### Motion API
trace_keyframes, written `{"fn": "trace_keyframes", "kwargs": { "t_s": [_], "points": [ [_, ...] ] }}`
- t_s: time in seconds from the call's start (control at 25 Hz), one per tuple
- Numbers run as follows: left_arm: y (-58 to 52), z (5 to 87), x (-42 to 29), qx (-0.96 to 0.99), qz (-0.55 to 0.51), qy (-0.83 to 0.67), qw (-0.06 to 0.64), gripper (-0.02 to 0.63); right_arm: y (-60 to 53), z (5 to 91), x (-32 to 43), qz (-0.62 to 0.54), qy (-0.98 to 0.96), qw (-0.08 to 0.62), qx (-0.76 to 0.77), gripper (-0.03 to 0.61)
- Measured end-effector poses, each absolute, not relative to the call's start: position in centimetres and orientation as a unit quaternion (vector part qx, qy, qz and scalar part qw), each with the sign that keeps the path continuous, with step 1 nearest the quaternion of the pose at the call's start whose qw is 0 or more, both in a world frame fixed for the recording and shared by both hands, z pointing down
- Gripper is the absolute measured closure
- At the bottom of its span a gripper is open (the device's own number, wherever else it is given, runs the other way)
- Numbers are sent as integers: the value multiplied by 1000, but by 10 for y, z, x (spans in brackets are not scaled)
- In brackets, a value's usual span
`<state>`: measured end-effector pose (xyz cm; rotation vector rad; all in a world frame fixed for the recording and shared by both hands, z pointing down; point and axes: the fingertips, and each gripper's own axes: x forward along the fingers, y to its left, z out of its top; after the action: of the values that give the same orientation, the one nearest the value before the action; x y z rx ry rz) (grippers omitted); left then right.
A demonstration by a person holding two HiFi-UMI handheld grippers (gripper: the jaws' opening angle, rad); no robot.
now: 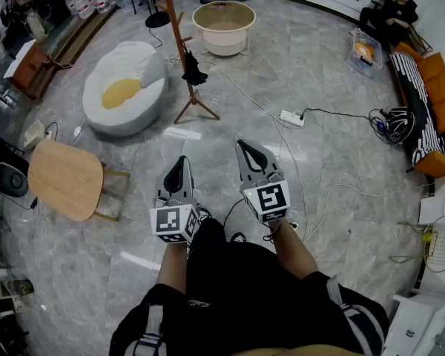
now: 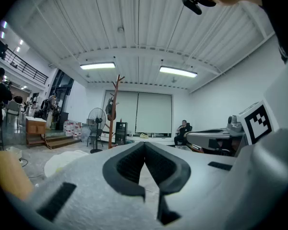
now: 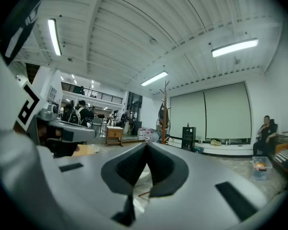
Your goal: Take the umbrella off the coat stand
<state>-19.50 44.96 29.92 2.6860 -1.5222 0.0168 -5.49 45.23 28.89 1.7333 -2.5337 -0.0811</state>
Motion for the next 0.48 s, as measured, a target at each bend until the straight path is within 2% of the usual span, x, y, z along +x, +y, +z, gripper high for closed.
{"fn": "trace_keyframes", "kwargs": {
  "t_s": [0.16, 0.36, 0.4, 0.48],
  "points": [
    [446, 299, -193, 872, 4, -489, 28, 615, 449, 292, -53, -32, -823, 40, 565, 574],
    [448, 309, -187, 873, 7, -486, 41, 615, 452, 291, -57, -19, -841, 11, 541, 572],
    [449, 309, -186, 872, 7, -487, 44, 615, 453, 294, -58, -18, -844, 16, 536, 546],
    [452, 311, -184, 871, 7, -488, 46, 615, 456, 300, -58, -16, -849, 28, 527, 430]
  ]
}}
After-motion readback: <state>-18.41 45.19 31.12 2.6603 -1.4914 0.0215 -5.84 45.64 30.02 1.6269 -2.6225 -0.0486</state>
